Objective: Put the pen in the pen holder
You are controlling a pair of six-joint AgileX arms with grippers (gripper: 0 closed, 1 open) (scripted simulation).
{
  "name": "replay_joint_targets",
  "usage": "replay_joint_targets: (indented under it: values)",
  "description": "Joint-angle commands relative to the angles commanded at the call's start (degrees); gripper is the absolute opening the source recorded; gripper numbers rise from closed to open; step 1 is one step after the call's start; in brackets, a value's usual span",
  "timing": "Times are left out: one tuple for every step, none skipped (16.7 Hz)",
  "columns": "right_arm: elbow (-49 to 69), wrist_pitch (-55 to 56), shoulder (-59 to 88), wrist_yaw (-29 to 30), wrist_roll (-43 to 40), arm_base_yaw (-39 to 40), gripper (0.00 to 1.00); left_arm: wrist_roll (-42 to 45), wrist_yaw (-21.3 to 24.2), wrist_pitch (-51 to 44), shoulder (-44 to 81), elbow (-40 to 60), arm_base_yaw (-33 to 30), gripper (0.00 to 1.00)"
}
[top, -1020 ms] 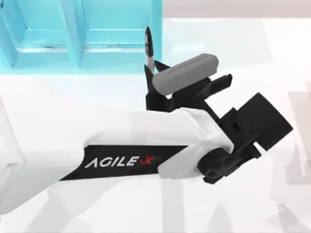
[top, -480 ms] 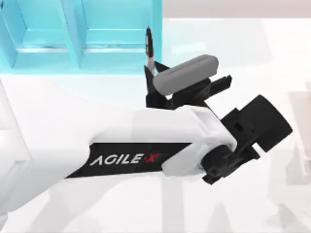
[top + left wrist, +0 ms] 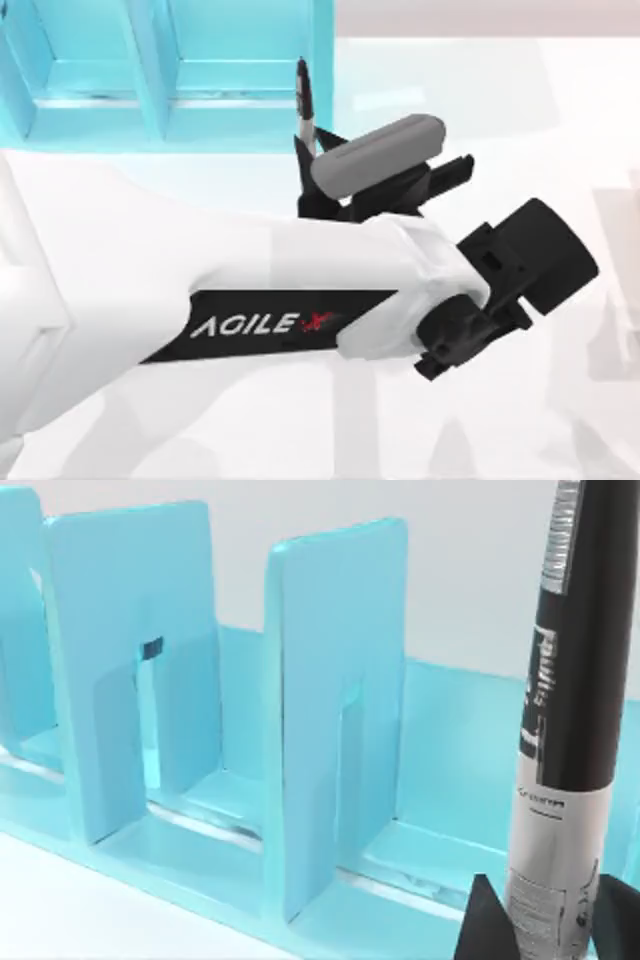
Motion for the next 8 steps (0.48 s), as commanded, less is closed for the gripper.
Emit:
replay_joint_targets:
  values:
    - [0.0,0.0,0.0,0.0,0.0,0.0,1.0,0.0,0.0,0.0,0.0,0.0,0.0,0.08]
    - [0.0,0.0,0.0,0.0,0.0,0.0,1.0,0.0,0.0,0.0,0.0,0.0,0.0,0.15]
    - [0.0,0.0,0.0,0.0,0.0,0.0,1.0,0.0,0.0,0.0,0.0,0.0,0.0,0.23]
    - [0.0,0.0,0.0,0.0,0.0,0.0,1.0,0.0,0.0,0.0,0.0,0.0,0.0,0.3]
    - [0.0,0.0,0.0,0.0,0.0,0.0,1.0,0.0,0.0,0.0,0.0,0.0,0.0,0.38]
    - [0.0,0.0,0.0,0.0,0.0,0.0,1.0,0.0,0.0,0.0,0.0,0.0,0.0,0.45]
    - [0.0,0.0,0.0,0.0,0.0,0.0,1.0,0.0,0.0,0.0,0.0,0.0,0.0,0.53]
    - [0.0,0.0,0.0,0.0,0.0,0.0,1.0,0.0,0.0,0.0,0.0,0.0,0.0,0.6]
